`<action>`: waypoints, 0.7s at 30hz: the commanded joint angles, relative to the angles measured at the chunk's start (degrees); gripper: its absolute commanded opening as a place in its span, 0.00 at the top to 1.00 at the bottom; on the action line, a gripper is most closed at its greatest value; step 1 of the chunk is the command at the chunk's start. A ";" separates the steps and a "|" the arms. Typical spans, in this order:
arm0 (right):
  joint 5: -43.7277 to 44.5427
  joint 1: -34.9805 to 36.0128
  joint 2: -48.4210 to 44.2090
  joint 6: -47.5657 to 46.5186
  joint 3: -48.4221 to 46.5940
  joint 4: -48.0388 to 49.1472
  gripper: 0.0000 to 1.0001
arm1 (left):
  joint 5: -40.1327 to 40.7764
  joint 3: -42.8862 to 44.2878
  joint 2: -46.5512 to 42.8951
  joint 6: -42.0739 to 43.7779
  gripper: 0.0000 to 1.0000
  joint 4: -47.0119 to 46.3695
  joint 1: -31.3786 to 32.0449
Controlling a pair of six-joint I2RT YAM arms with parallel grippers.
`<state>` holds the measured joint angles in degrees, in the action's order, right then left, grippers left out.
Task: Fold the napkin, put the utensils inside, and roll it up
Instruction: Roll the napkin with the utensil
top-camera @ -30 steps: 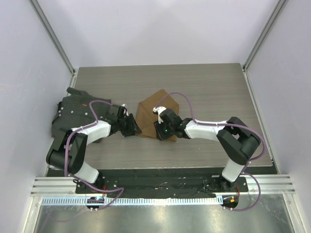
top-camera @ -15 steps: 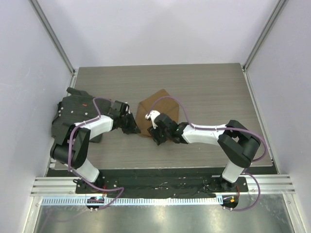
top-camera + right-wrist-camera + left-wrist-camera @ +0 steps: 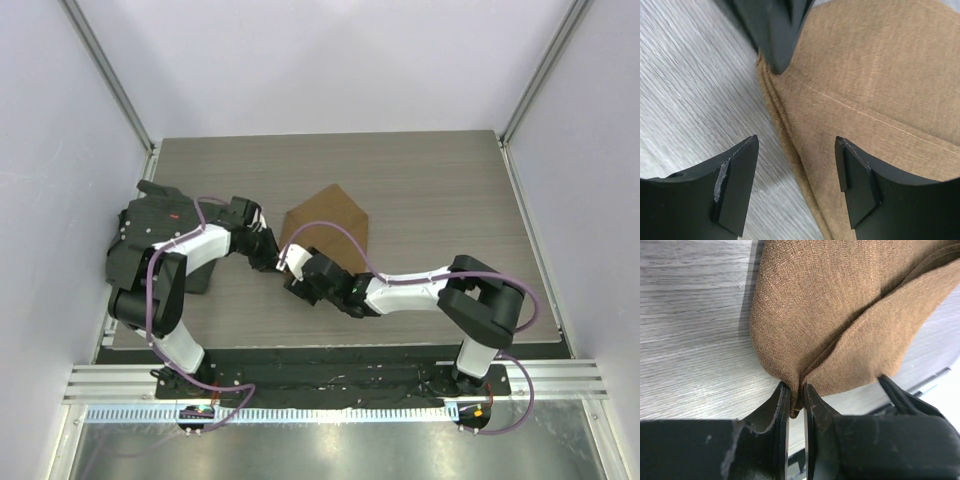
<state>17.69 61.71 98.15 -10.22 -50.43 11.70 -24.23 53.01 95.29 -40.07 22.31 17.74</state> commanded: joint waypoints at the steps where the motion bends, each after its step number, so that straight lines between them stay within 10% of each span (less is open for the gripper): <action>1: 3.40 0.51 2.57 -3.84 0.43 8.06 0.30 | -7.05 1.74 0.60 -0.62 1.00 0.90 -1.74; 13: 10.95 0.60 7.76 -3.85 -0.10 7.72 0.37 | -9.61 1.48 0.43 -0.18 1.00 1.60 -3.94; 21: 7.01 0.60 6.70 -5.78 1.92 5.71 0.70 | -10.05 1.48 0.87 0.44 1.00 0.99 -4.55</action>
<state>25.82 62.15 105.03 -14.90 -49.06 19.29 -32.18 53.15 96.01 -40.07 23.07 13.67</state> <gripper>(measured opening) 0.418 0.173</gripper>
